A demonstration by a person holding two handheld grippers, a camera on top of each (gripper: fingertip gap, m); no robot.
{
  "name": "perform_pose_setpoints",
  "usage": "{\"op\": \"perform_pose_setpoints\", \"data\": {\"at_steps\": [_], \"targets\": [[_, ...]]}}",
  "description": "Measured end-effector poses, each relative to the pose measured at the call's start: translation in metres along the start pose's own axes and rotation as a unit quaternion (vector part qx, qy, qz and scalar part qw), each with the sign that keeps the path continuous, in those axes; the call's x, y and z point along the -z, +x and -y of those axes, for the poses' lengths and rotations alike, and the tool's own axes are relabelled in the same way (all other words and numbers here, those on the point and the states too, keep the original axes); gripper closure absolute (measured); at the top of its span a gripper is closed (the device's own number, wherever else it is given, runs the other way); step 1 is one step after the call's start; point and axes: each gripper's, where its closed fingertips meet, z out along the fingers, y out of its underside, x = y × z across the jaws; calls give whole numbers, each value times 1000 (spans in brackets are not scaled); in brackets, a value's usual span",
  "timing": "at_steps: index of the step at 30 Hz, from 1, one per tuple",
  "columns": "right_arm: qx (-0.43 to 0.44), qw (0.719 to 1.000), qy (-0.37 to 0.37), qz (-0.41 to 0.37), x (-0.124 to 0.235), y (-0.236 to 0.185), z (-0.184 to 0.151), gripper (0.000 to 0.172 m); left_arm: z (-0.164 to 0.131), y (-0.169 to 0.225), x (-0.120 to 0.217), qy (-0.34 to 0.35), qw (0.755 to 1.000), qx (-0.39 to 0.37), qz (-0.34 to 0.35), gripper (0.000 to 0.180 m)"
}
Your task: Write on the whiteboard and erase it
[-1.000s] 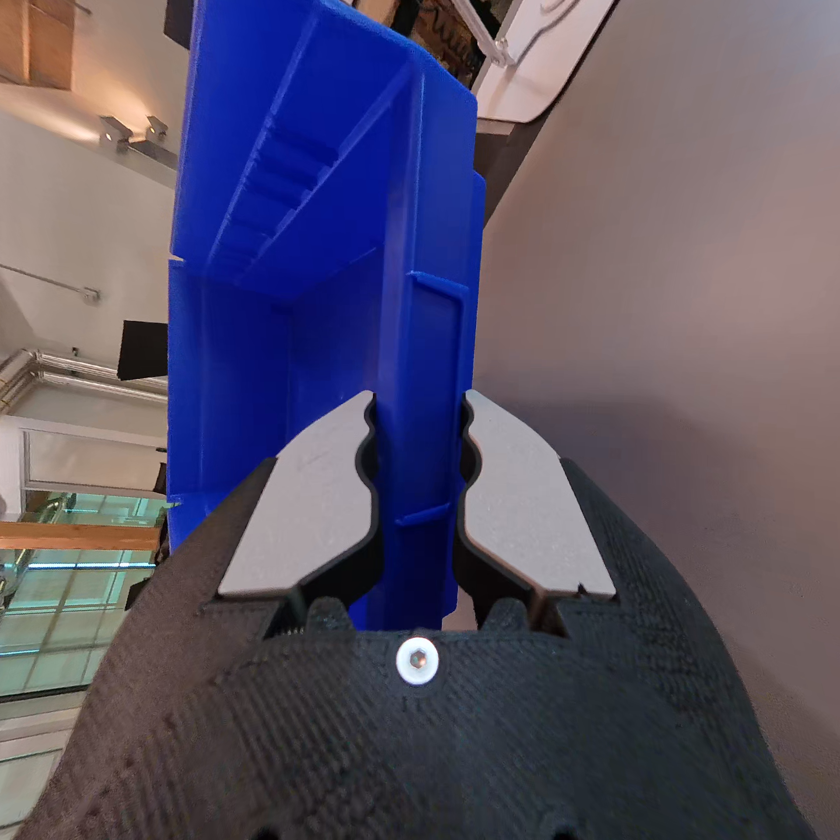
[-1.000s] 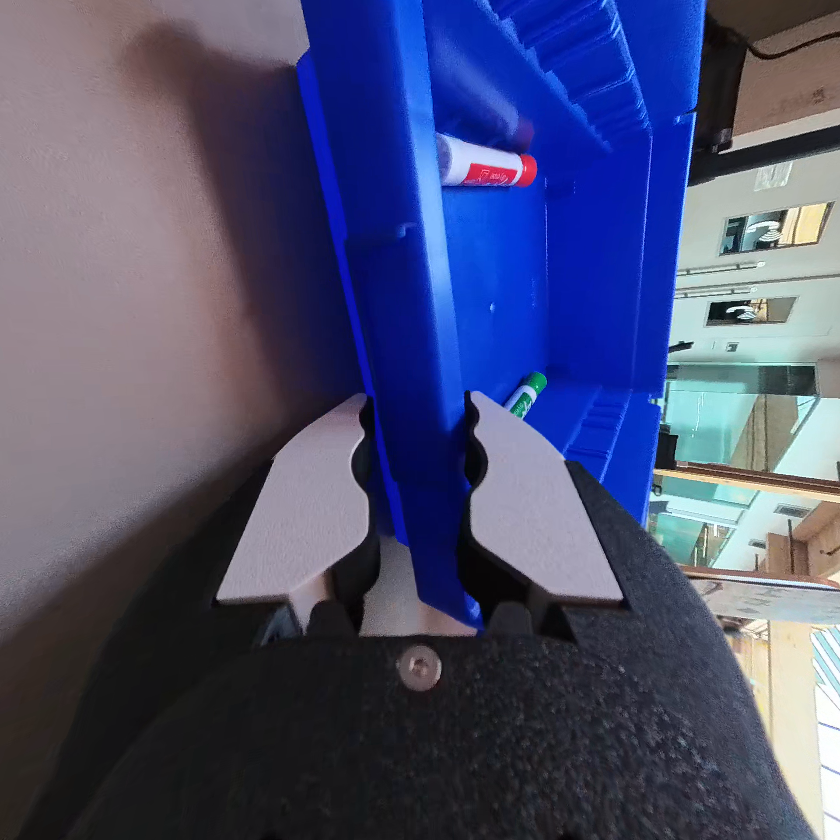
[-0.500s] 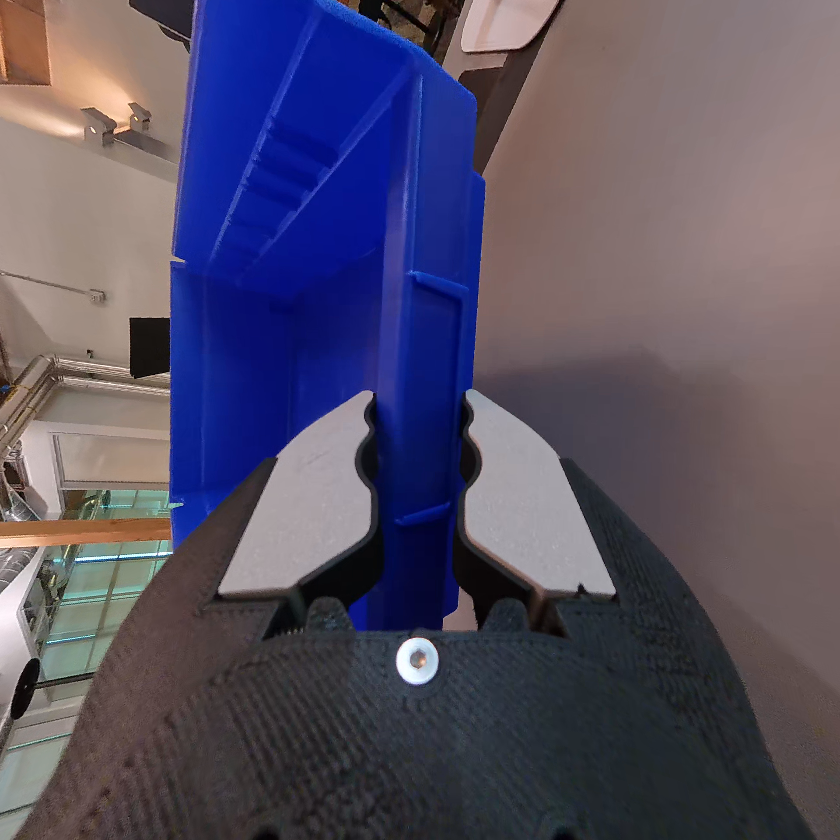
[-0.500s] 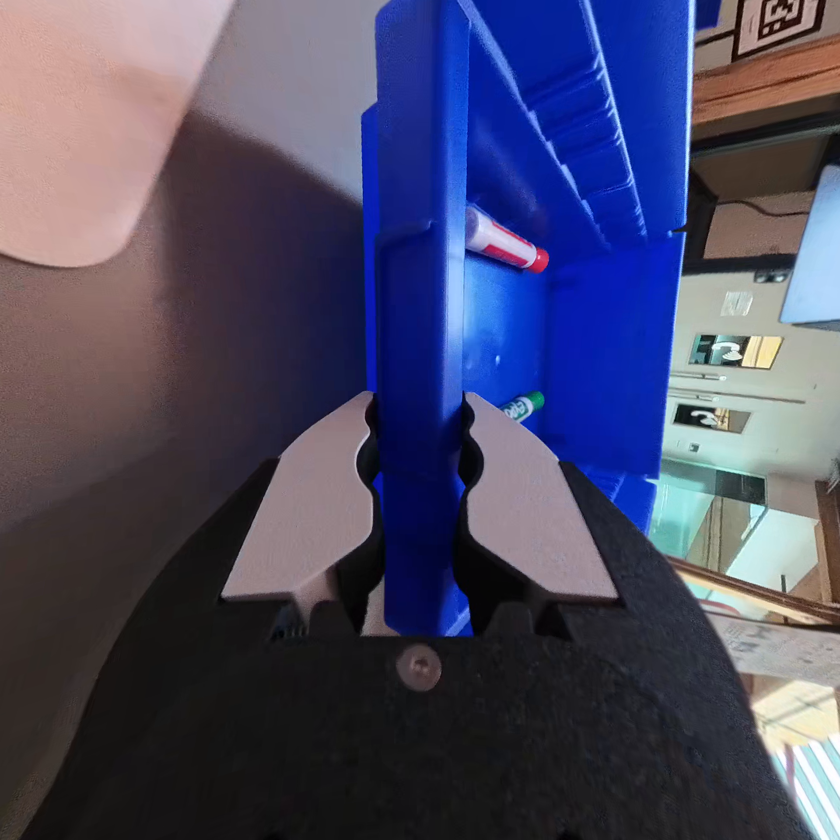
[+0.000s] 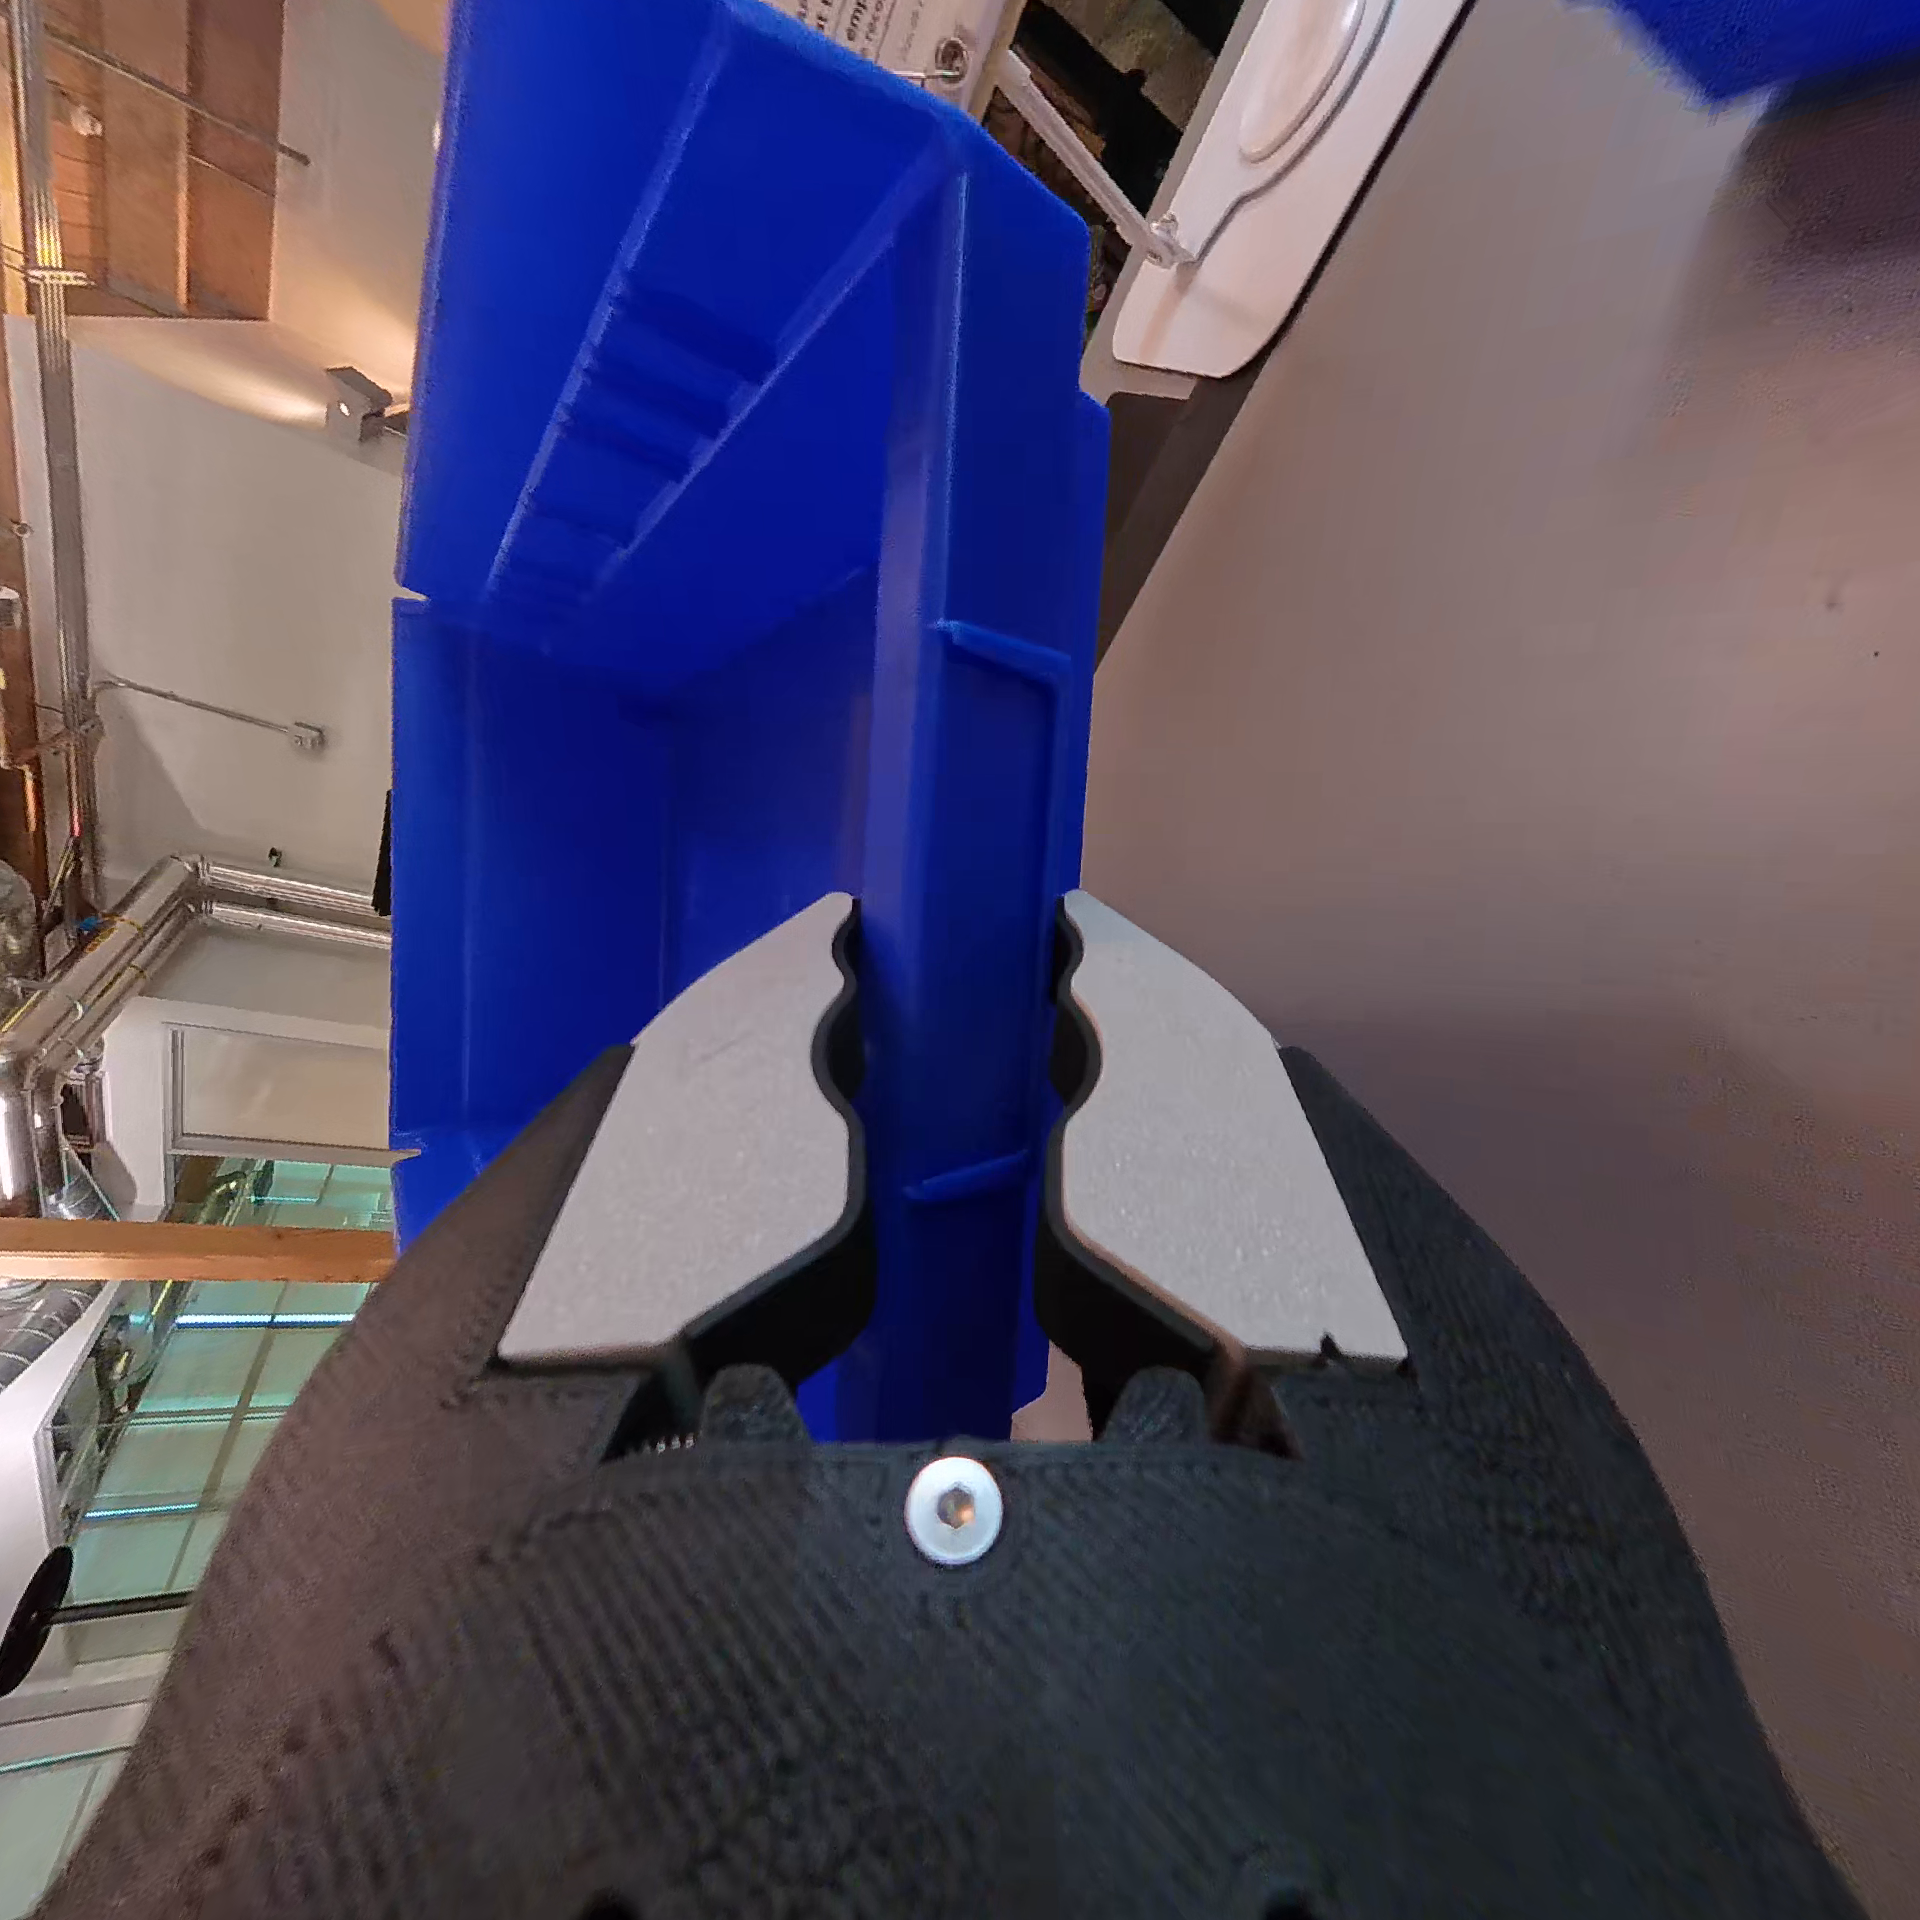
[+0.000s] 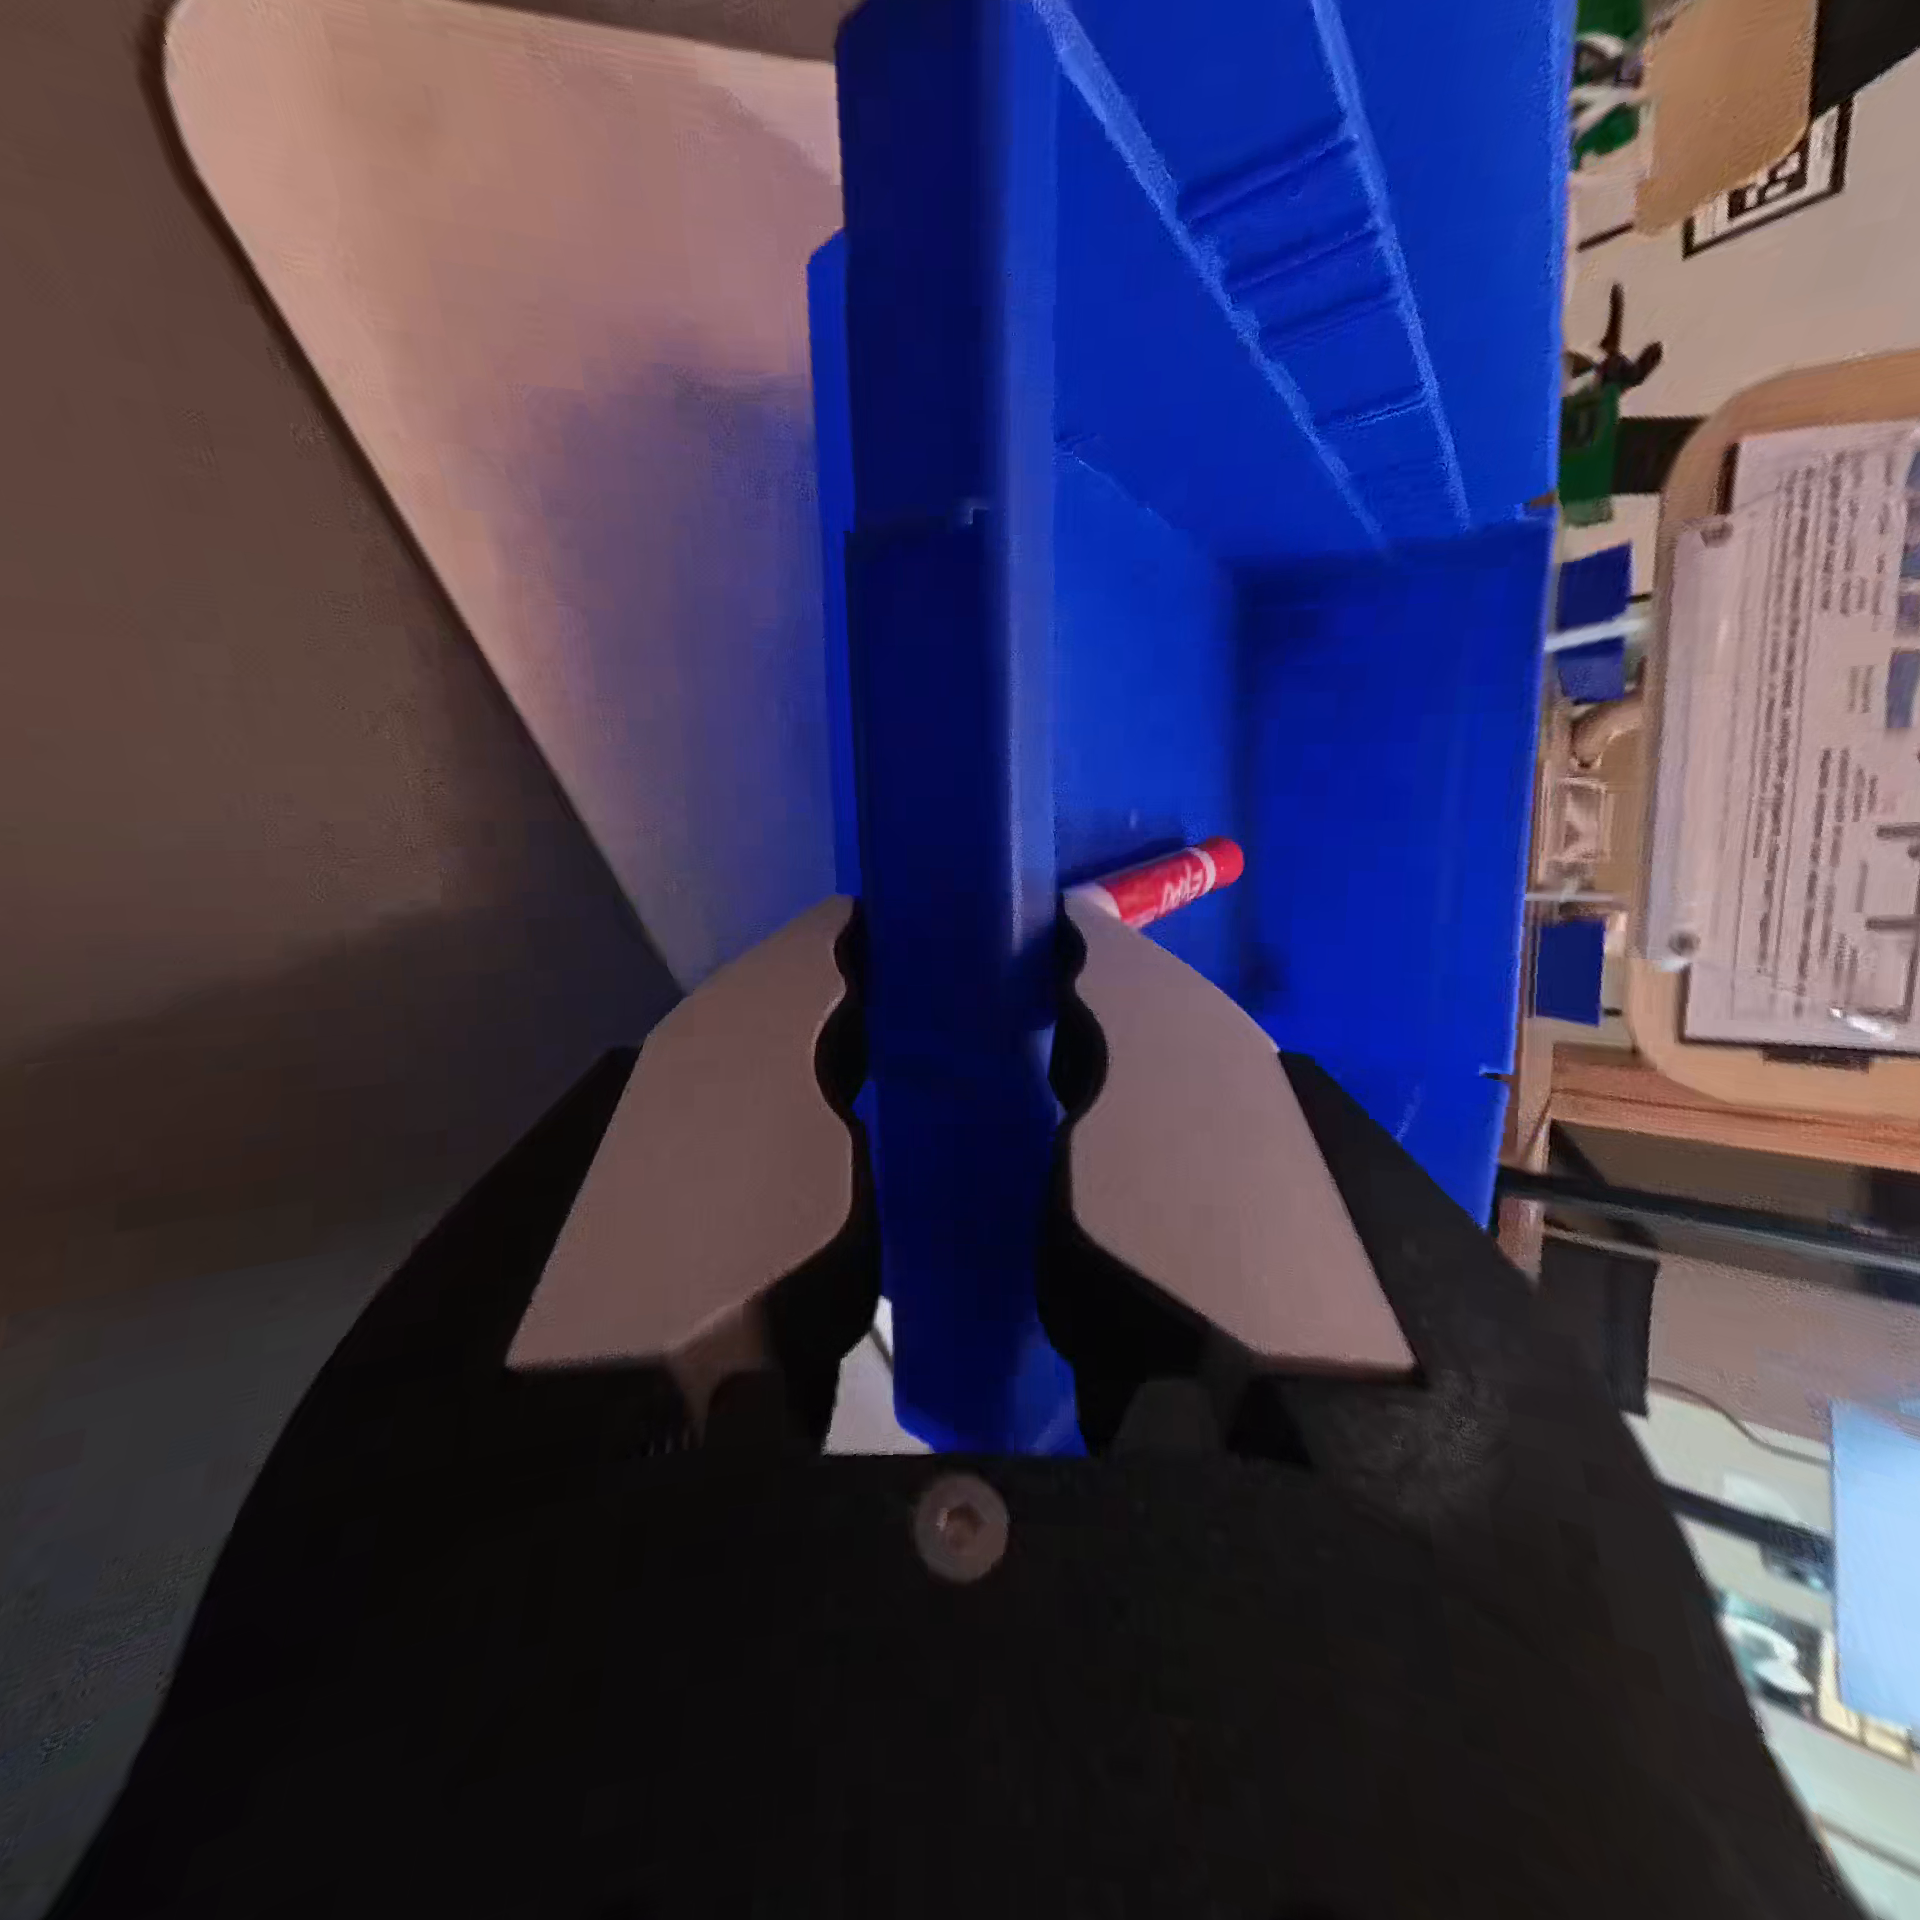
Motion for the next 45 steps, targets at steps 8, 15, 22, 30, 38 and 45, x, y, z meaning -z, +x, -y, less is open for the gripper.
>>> {"op": "perform_pose_setpoints", "data": {"at_steps": [8,15,22,30,38,45], "targets": [[92,988,114,-41,-113,47,89,138,4,-12,16,11,1000,19,8,147],[86,967,238,-5,-161,63,156,150,9,-16,23,18,1000,19,7,146],[-105,941,315,68,-115,80,172,142,28,3,29,38,999,-2,-28,146],[-105,958,253,-83,-37,120,139,125,89,55,39,79,990,-60,-99,146],[14,976,39,-213,-37,146,86,123,173,105,40,108,974,-116,-164,146],[87,971,-21,-223,-19,149,43,137,214,116,33,142,966,-173,-133,147]]}}
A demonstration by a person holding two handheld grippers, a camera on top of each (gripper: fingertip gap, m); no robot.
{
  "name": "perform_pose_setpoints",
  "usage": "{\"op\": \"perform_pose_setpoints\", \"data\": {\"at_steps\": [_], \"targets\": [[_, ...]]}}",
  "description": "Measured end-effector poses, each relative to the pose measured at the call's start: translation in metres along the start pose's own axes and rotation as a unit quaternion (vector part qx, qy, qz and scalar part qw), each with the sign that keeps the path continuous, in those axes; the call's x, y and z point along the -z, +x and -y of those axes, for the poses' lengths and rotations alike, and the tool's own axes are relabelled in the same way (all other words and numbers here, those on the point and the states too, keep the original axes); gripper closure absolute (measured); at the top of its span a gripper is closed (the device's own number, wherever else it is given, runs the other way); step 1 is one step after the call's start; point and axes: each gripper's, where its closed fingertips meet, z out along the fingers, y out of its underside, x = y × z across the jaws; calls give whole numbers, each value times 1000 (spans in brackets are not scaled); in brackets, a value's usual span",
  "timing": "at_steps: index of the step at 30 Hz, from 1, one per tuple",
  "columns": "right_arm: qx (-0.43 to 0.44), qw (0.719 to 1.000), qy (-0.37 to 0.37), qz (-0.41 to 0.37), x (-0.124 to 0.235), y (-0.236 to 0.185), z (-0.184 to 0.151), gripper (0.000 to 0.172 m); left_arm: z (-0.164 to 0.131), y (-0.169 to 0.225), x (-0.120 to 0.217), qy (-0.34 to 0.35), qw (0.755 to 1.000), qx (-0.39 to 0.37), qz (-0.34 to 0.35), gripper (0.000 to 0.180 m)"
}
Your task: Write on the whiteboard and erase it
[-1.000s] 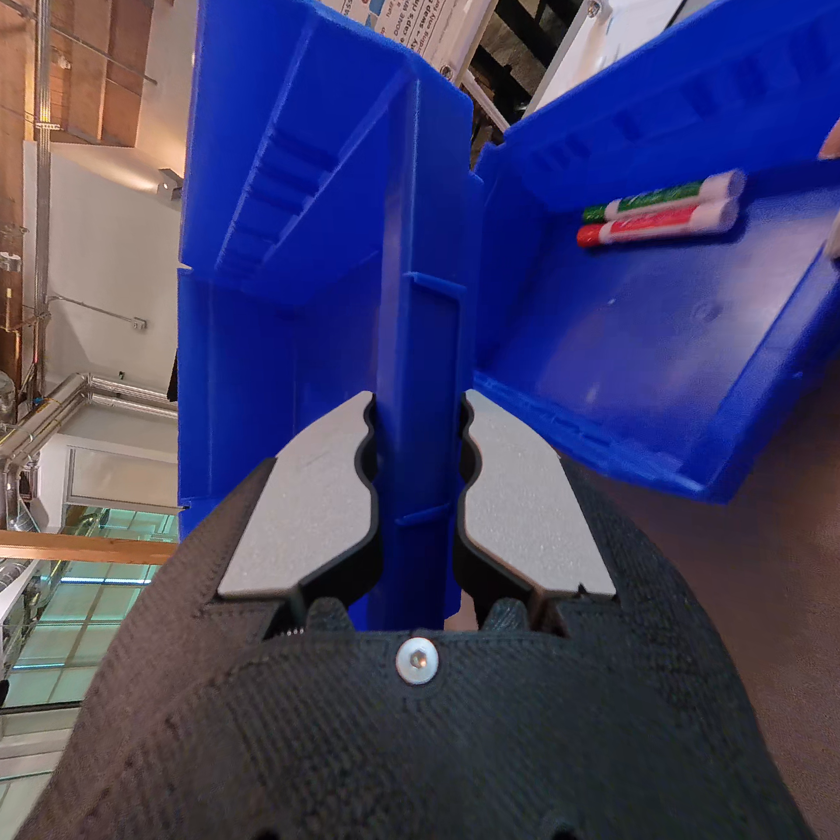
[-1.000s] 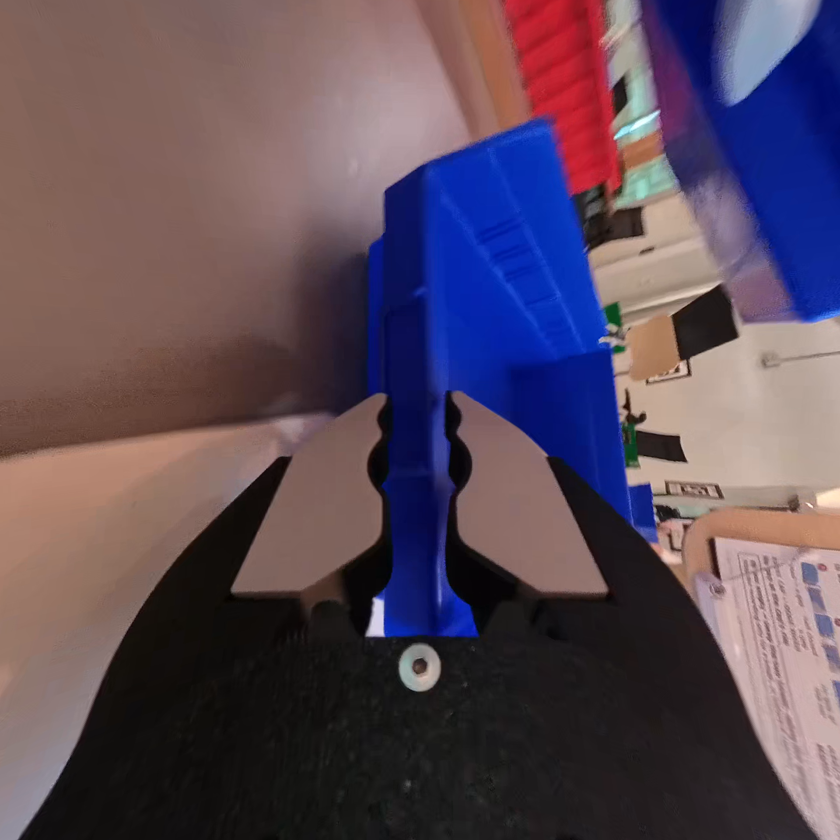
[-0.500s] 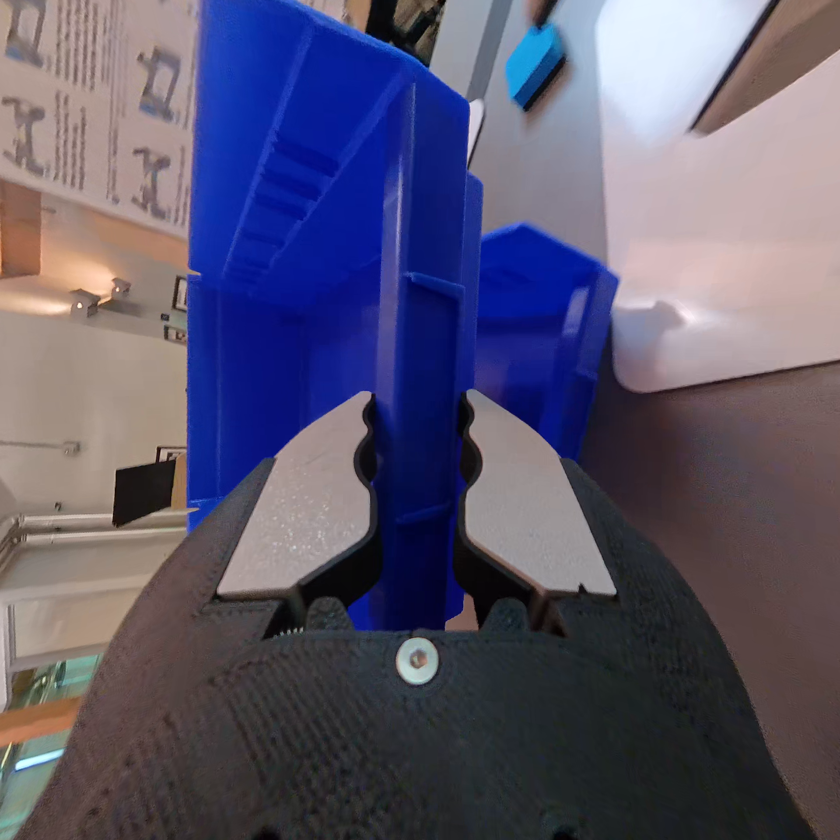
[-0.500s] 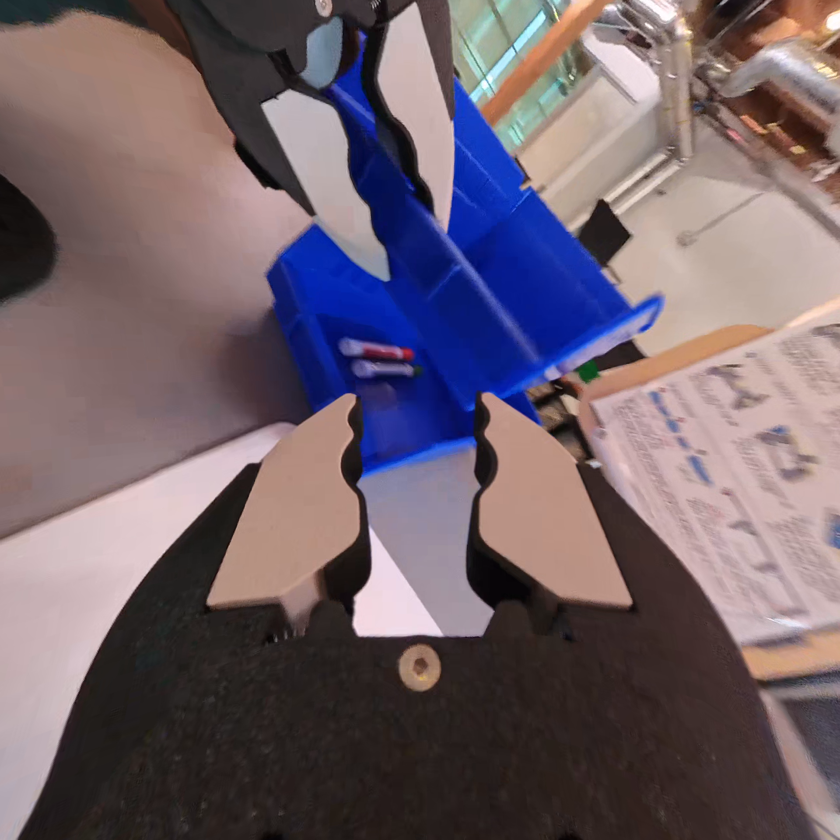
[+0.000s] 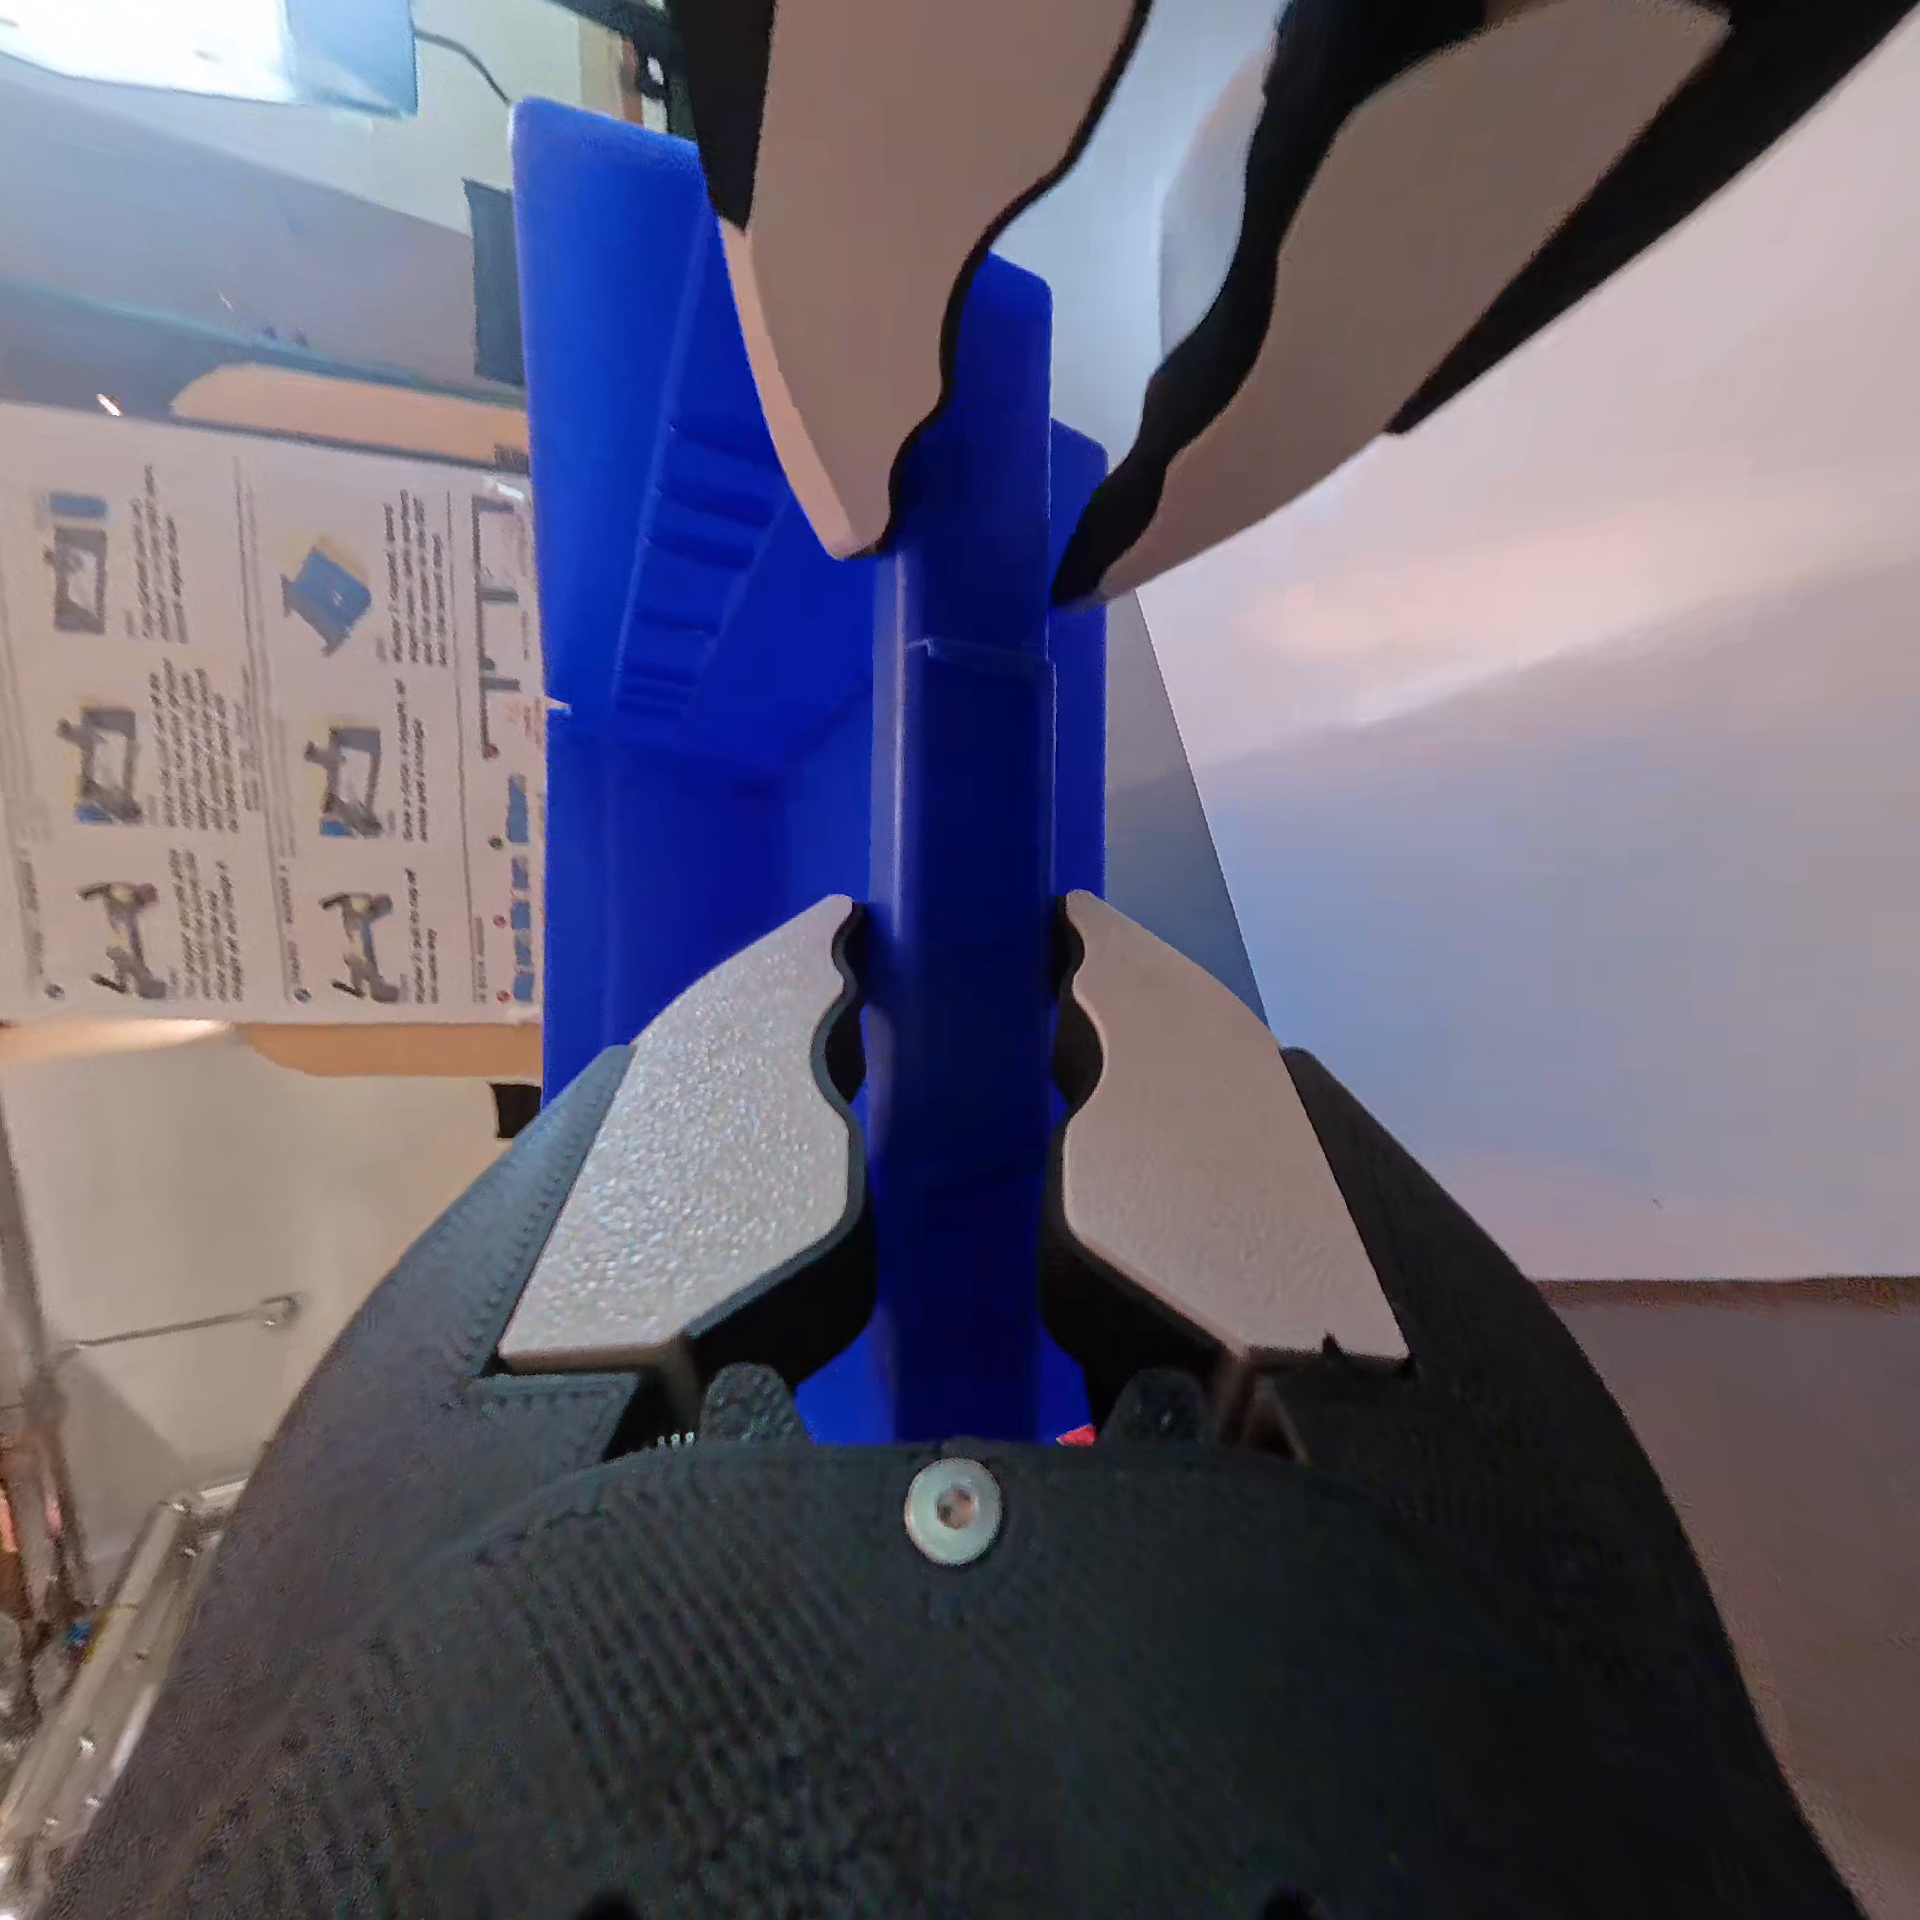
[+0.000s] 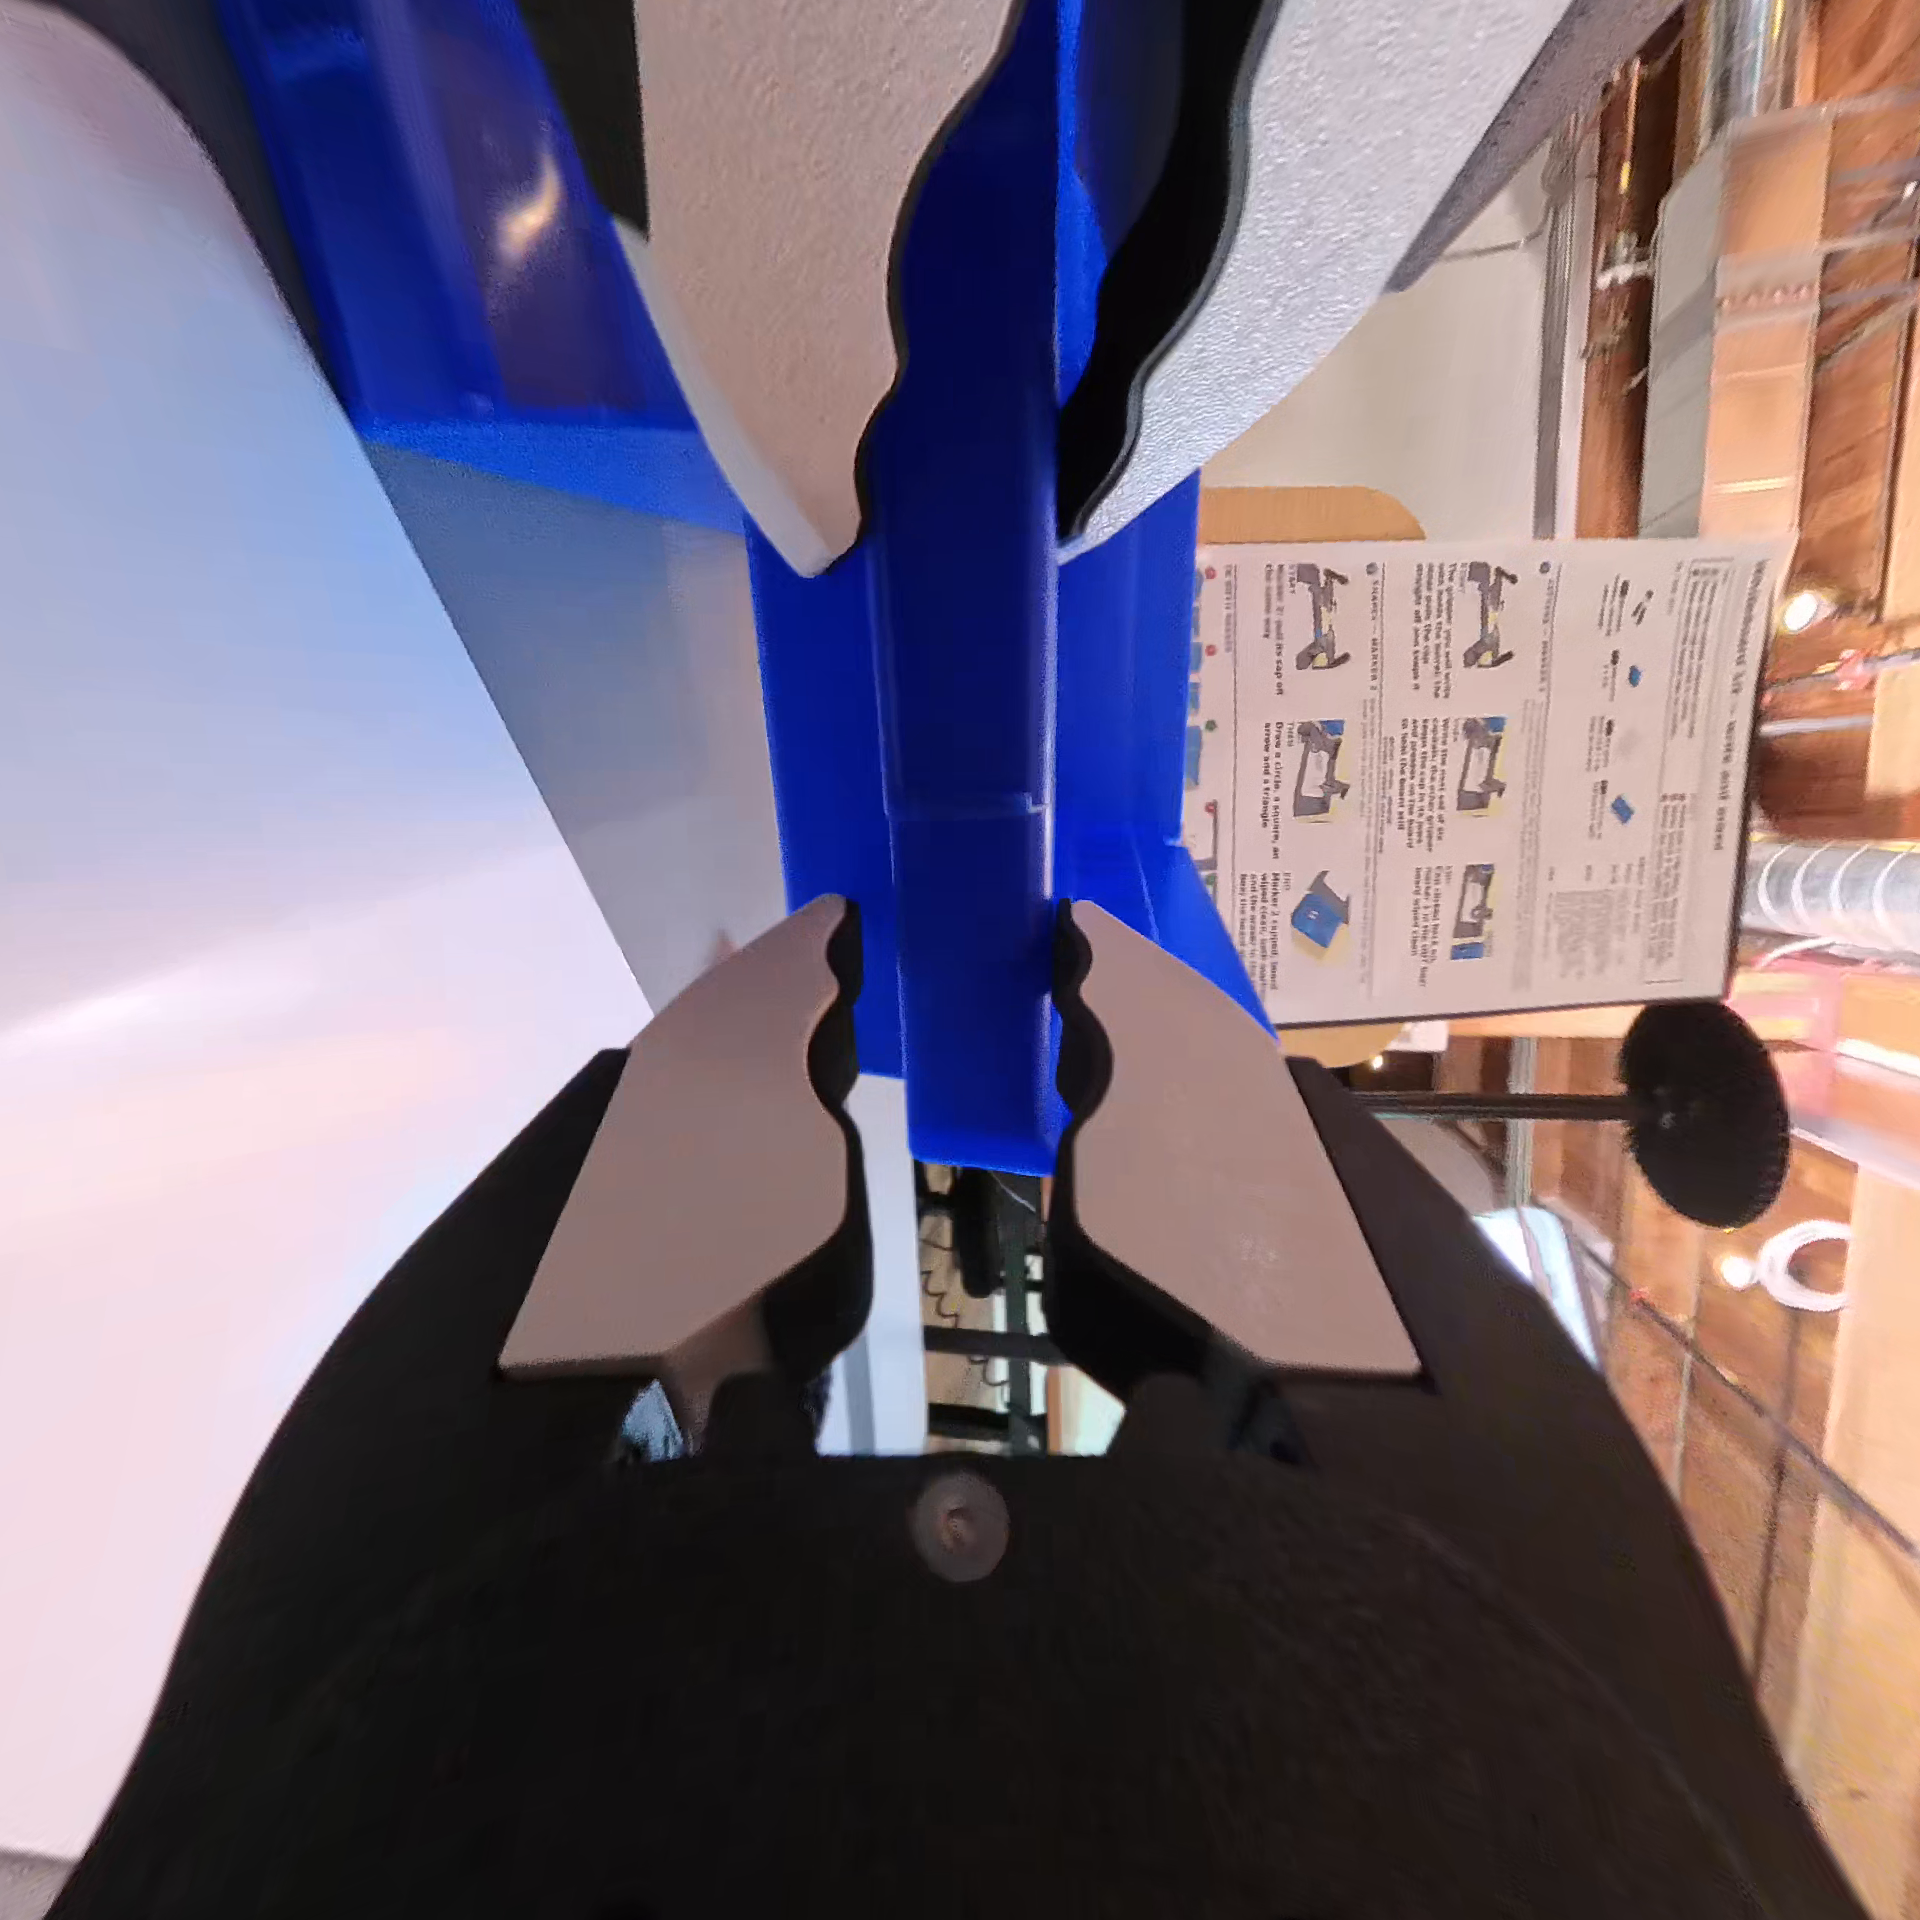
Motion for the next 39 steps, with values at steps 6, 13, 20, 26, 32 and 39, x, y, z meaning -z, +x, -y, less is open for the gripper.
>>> {"op": "perform_pose_setpoints", "data": {"at_steps": [6,13,20,26,32,39], "targets": [[37,999,6,-38,35,15,-20,145,44,-7,12,73,990,-87,87,151],[-8,996,-38,-78,79,34,-62,145,85,-20,62,219,963,-39,152,148],[-56,979,-137,-141,132,49,-148,148,-28,-1,42,96,986,127,-39,139],[-80,963,-207,-151,155,33,-207,156,-174,79,-14,-131,947,188,-224,124],[-96,966,-223,-85,141,-10,-222,156,-195,106,-31,-168,945,147,-240,144],[-113,963,-242,12,114,-75,-236,172,-201,105,-31,-187,940,182,-222,148]]}}
